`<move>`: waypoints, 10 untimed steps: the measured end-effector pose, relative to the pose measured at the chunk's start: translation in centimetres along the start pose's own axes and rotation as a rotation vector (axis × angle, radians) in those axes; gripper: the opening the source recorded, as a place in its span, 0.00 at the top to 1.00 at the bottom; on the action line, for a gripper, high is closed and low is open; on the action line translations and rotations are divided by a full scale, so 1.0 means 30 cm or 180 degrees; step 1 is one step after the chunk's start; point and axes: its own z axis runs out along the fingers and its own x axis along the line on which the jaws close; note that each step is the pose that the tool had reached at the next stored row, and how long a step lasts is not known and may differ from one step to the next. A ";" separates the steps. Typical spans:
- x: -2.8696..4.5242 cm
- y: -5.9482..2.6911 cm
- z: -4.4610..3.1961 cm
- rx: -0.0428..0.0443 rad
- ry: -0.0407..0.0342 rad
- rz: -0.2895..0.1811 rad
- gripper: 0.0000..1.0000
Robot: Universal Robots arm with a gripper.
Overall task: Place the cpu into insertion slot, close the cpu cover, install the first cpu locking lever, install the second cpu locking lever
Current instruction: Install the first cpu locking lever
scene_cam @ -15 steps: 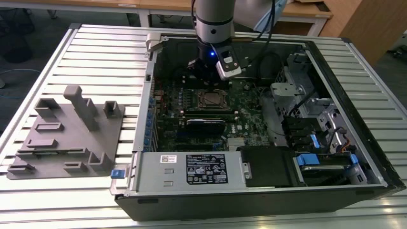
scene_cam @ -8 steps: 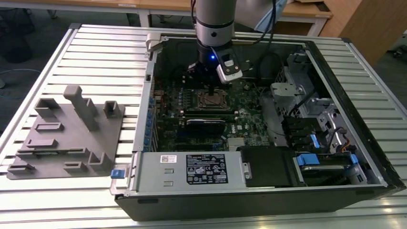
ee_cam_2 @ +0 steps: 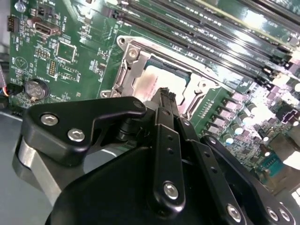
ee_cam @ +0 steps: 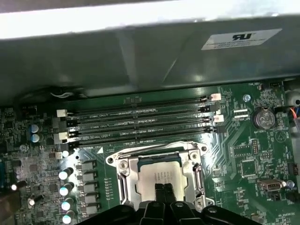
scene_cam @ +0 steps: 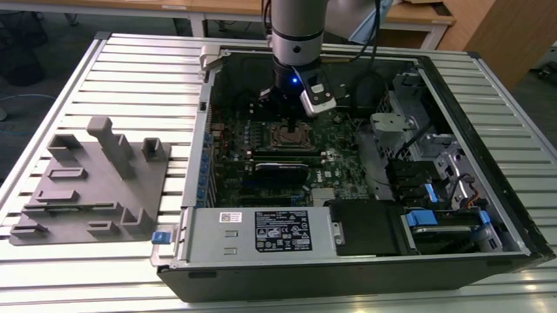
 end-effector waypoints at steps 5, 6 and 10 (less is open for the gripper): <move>-0.002 -0.008 0.001 -0.0002 0.0001 -0.0018 0.89; -0.002 -0.009 0.000 -0.0002 0.0001 -0.0018 0.89; -0.003 -0.009 -0.001 -0.0004 0.0001 -0.0018 0.89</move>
